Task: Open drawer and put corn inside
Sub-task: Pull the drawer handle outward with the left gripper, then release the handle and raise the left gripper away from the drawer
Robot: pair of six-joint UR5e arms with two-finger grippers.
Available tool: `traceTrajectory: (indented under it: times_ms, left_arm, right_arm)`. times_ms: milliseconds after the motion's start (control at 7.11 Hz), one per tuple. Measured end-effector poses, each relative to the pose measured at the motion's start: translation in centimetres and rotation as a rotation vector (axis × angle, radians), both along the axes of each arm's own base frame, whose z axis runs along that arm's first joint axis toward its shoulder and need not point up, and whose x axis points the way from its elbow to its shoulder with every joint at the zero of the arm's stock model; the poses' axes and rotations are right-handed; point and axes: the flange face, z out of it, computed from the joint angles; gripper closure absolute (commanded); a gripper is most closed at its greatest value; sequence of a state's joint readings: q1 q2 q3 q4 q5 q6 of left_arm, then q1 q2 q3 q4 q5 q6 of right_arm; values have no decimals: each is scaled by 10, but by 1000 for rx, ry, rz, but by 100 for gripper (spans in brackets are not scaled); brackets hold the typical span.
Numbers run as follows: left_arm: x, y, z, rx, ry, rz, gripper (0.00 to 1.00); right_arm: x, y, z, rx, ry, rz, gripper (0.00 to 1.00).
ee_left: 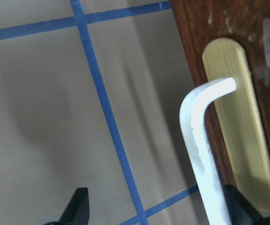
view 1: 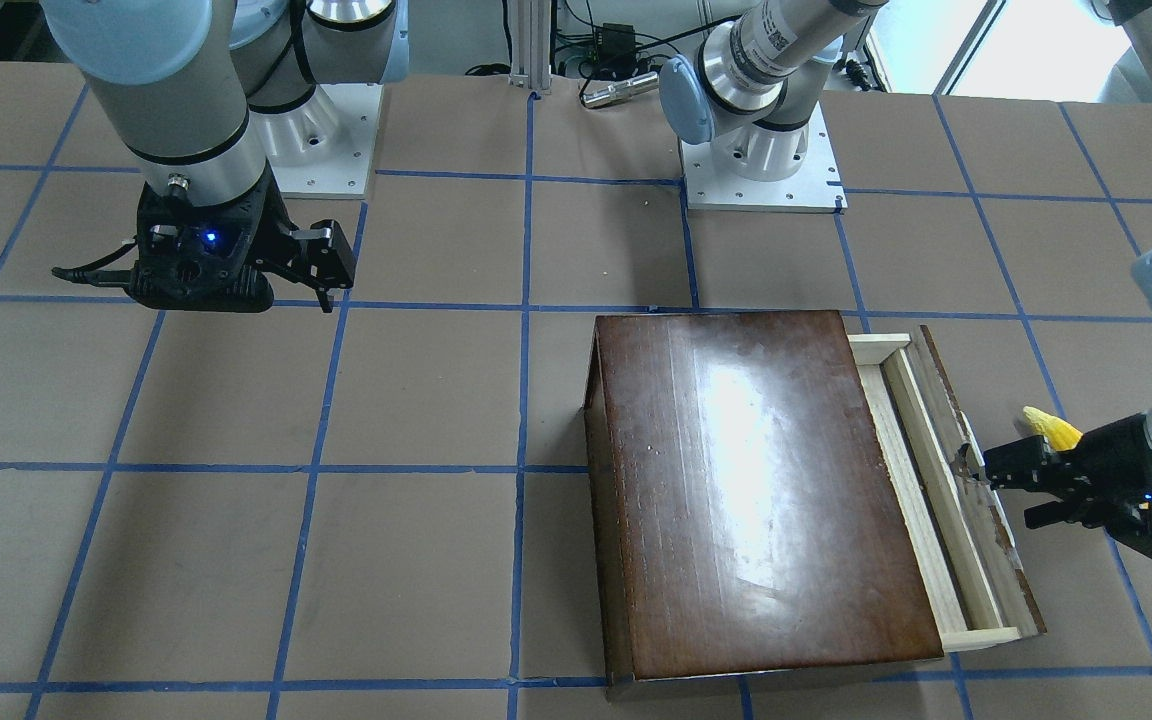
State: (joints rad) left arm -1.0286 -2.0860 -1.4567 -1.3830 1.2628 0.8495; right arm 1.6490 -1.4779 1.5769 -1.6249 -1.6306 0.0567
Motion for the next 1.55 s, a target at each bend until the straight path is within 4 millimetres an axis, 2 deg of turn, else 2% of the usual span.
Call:
traceTrajectory:
  times_ms: [422,844,1126,1548]
  left_arm:
    - [24,0,1,-7,-15,-20,0]
    - [31,-4,9,-14,-31,-54,0]
    - [34,1,29,-23,-44,-45,0]
    - [70,13,74,4,-140,134,0]
  right_arm:
    - [0,0,0,-1,0,0,0]
    - [0,0,0,-2,0,0,0]
    - [0,0,0,-1,0,0,0]
    - [0,0,0,1,0,0,0]
